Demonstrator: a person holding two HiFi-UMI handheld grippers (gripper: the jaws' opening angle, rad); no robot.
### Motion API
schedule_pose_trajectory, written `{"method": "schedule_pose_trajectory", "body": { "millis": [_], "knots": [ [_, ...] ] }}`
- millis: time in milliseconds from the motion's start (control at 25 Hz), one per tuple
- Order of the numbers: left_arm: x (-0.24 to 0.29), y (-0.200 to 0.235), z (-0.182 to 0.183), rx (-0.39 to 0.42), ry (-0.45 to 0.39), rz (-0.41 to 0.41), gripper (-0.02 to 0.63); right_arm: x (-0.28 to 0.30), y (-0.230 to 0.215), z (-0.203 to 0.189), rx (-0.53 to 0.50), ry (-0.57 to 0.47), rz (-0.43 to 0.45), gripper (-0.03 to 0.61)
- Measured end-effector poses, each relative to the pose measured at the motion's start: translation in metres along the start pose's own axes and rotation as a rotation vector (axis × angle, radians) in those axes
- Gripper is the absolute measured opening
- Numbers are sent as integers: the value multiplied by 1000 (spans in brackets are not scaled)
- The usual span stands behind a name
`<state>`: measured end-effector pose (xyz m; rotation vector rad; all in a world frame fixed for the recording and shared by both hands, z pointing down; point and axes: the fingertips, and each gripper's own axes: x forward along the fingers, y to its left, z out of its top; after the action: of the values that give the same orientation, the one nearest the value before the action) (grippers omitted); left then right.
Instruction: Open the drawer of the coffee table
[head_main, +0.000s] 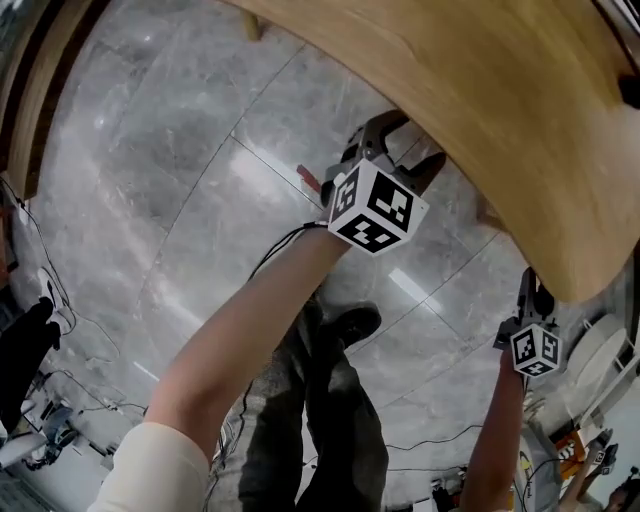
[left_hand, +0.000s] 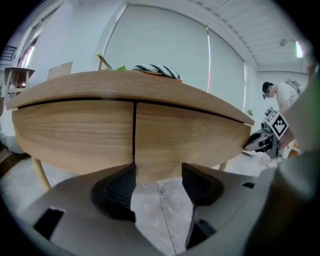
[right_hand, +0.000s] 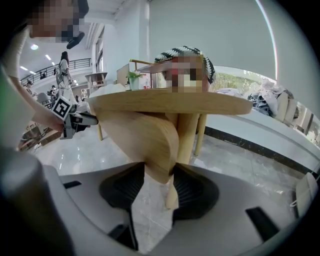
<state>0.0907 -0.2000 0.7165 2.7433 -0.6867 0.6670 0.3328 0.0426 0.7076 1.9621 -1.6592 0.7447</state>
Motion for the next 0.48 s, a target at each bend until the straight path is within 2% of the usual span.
{"method": "schedule_pose_trajectory", "body": {
  "millis": [200,480],
  "knots": [
    [0,4,-2,-26,3,11,267,3,-1,-2,-17,10,1,181],
    [-10,0,-11,-16,29,5,265,-3,6,-10,-4,6,1,181]
  ]
}}
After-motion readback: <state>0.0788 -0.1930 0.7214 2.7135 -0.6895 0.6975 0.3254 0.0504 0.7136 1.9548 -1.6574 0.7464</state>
